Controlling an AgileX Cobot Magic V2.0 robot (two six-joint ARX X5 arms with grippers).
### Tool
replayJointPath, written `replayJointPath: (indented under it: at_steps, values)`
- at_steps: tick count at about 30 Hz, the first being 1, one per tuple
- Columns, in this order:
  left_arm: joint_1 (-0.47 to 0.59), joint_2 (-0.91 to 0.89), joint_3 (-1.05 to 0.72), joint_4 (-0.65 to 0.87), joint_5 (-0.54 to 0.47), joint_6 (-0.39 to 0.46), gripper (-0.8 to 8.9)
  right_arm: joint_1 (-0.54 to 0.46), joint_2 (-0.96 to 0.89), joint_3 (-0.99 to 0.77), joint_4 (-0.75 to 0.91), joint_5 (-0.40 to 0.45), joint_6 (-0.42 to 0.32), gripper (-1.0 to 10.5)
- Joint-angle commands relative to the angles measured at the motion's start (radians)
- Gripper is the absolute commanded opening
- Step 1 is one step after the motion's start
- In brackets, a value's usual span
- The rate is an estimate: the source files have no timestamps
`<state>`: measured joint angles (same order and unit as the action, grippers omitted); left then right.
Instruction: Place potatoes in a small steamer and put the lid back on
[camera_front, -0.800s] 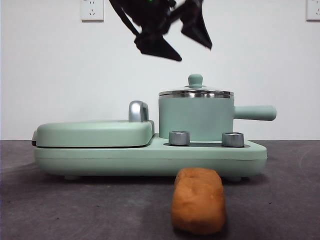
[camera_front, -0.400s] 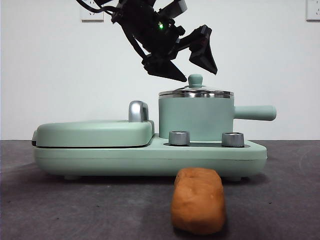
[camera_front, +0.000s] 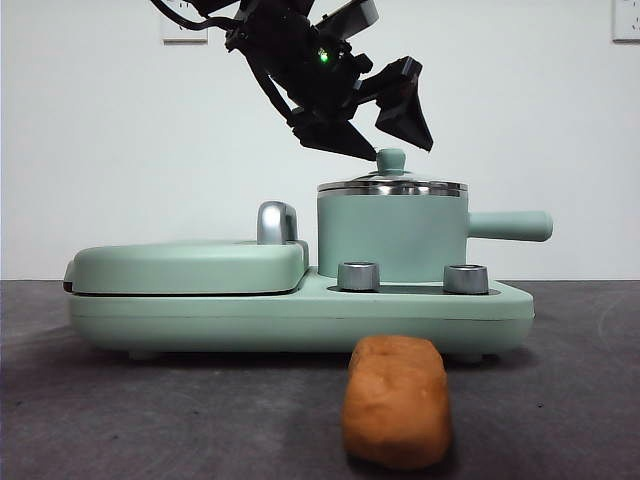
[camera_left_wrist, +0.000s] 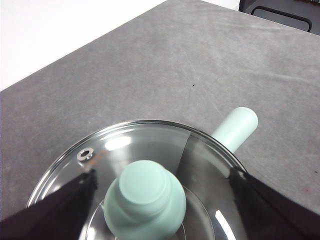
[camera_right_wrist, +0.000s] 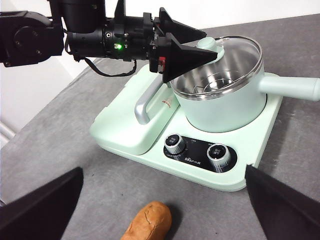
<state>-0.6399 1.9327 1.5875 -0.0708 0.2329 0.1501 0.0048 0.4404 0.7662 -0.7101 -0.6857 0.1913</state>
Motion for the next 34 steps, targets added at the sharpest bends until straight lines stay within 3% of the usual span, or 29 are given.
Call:
replayJointPath:
  at_steps: [1, 7, 22, 26, 34]
  values:
    - [-0.008, 0.028, 0.027, 0.01, -0.003, 0.018, 3.69, 0.0, 0.003, 0.014, 0.005, -0.002, 0.01, 5.2]
    - [-0.008, 0.028, 0.027, -0.005, -0.003, 0.018, 2.78, 0.0, 0.003, 0.014, 0.005, -0.002, 0.01, 5.2]
    - [-0.008, 0.056, 0.027, 0.023, -0.003, 0.017, 2.72, 0.0, 0.003, 0.014, 0.005, -0.002, 0.01, 5.2]
    - [-0.008, 0.056, 0.027, 0.056, -0.003, 0.017, 1.46, 0.0, 0.003, 0.014, 0.004, -0.002, 0.01, 5.2]
    - [-0.008, 0.056, 0.027, 0.042, -0.004, 0.025, 0.86, 0.0, 0.003, 0.014, -0.001, -0.002, 0.01, 5.2]
